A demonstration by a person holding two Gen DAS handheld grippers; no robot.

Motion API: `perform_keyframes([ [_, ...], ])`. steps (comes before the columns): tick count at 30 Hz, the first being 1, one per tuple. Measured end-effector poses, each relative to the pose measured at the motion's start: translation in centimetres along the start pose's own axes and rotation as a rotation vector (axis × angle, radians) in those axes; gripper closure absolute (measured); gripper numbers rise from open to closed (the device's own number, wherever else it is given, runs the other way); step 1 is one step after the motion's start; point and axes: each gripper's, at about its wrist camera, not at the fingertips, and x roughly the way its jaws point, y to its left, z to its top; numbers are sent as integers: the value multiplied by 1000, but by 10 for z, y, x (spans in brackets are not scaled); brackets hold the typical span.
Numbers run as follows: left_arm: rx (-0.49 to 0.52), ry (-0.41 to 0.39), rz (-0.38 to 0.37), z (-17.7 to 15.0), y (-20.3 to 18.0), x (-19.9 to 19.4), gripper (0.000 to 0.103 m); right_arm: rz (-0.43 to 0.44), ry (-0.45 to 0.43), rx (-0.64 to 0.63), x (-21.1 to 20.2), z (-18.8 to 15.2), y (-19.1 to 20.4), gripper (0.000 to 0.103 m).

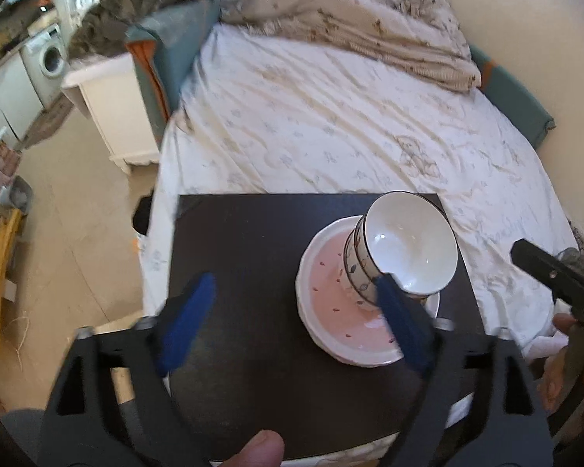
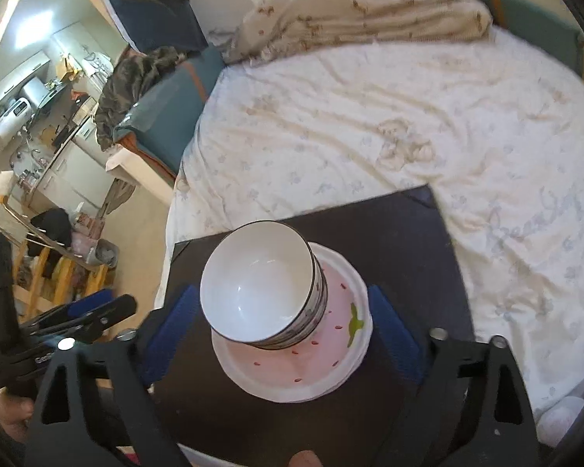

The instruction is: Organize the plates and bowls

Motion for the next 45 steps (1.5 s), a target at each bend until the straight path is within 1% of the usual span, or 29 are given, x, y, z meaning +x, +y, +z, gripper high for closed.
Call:
perform_keyframes([
  [1,8,-22,10,-6,0,-6,0,-9,-13,-6,-5,-3,2,1],
  [2,18,-51,23,-13,0,-13,0,-16,-26,-12,-11,-6,4,0],
  [4,20,-83,53,-24,0,-24,0,-35,-32,-20,-20,-15,6,0],
  [7,-16,-110,45,-39,4,-34,0,-74,-16,-14,-30,-30,6,0],
  [9,-23,-129,25,-51,5,-39,0,-74,-7,-17,-37,-40,6,0],
  [10,-10,-129,20,-57,3,-40,0,-77,-5,-27,-40,-46,8,0],
  [12,21,-120,49,-66,-2,-39,0,-114,-16,-67,-47,-59,14,0],
  [13,24,-123,60,-71,-2,-39,0,-134,-27,-93,-50,-64,18,0],
  [15,15,-121,53,-79,-1,-38,0,-154,-62,-151,-57,-78,29,0],
  [18,8,-137,73,-86,1,-40,0,-155,-103,-192,-61,-94,36,0],
  [20,14,-148,94,-91,1,-42,0,-158,-114,-199,-59,-102,37,0],
  [22,18,-151,95,-96,2,-42,0,-164,-116,-205,-54,-110,37,0],
  [26,24,-117,96,-103,1,-31,0,-177,-121,-235,-40,-127,38,0],
  [30,39,-70,100,-108,-4,-18,0,-191,-84,-251,-24,-133,42,0],
  [33,61,-80,104,-111,-9,-18,0,-196,-92,-257,-21,-133,44,0],
  [36,69,-94,102,-111,-12,-21,0,-190,-83,-224,-19,-132,40,0],
  [40,24,-92,96,-106,-5,-20,0,-187,-69,-191,-17,-131,32,0],
  [45,1,-67,85,-105,-1,-16,0,-194,-73,-196,-17,-131,33,0],
])
